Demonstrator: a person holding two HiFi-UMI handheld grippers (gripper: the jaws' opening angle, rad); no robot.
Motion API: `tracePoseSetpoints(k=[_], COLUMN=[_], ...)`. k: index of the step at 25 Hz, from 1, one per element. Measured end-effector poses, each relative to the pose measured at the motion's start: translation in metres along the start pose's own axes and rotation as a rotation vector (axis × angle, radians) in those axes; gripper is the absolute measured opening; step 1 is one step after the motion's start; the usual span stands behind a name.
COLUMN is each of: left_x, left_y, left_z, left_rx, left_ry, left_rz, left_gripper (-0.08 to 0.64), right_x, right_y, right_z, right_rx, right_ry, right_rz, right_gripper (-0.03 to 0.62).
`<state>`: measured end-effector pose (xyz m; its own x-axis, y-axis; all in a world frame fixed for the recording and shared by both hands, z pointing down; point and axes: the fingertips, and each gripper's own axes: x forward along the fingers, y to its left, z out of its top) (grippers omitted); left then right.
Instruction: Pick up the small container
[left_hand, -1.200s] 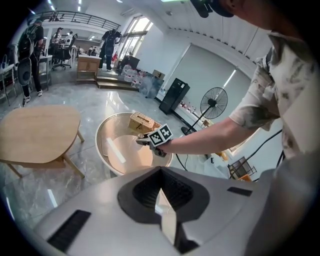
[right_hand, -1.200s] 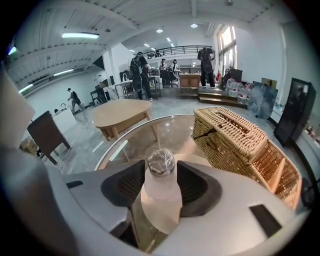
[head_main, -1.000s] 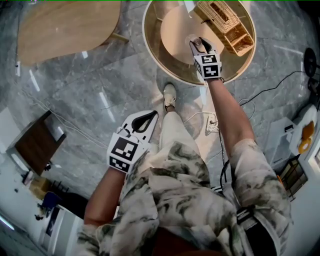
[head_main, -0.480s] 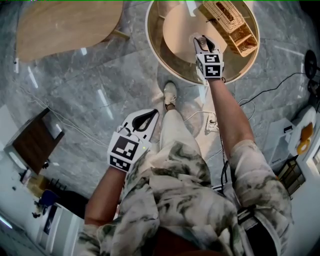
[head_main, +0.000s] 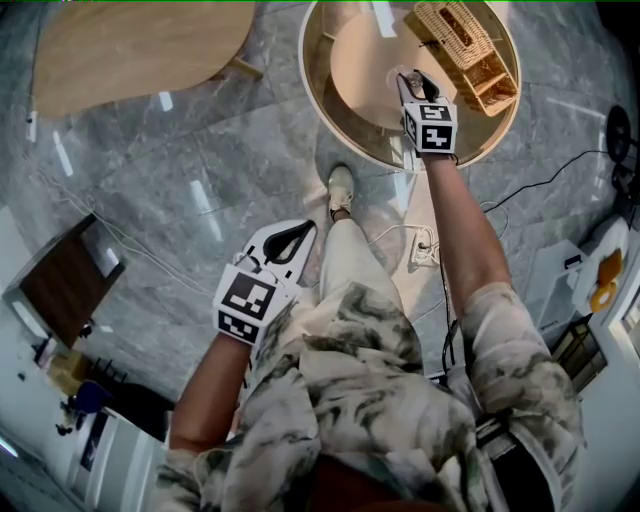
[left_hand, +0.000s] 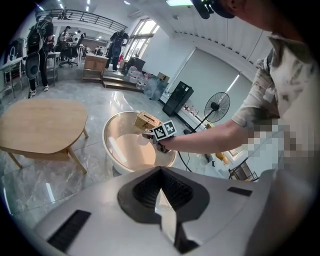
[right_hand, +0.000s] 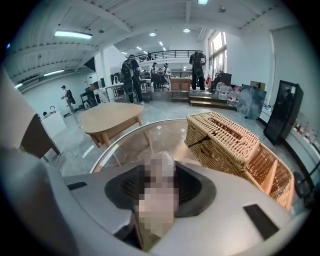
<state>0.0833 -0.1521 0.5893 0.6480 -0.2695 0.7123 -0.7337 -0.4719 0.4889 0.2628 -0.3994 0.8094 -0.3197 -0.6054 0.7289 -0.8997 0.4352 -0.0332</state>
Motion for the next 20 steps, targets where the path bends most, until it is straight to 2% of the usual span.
tracePoseSetpoints(k=[7, 20], left_x=[-0.016, -0.071], left_y=[-0.006, -0.028], left_z=[-0.005, -0.018], left_rx=[0.008, 0.038], left_ry=[-0.029, -0.081], left_rz=[-0.013, -0.056], left_gripper=[0.021, 0.021], right_x=[-0.023, -0.102], right_y=[0.007, 0.052], right_z=[0.018, 0.067], right_rx=[-0.01, -0.008], right_ry=[-0.007, -0.066], right_rz=[0.007, 0.019], right_gripper=[0.153, 0.153])
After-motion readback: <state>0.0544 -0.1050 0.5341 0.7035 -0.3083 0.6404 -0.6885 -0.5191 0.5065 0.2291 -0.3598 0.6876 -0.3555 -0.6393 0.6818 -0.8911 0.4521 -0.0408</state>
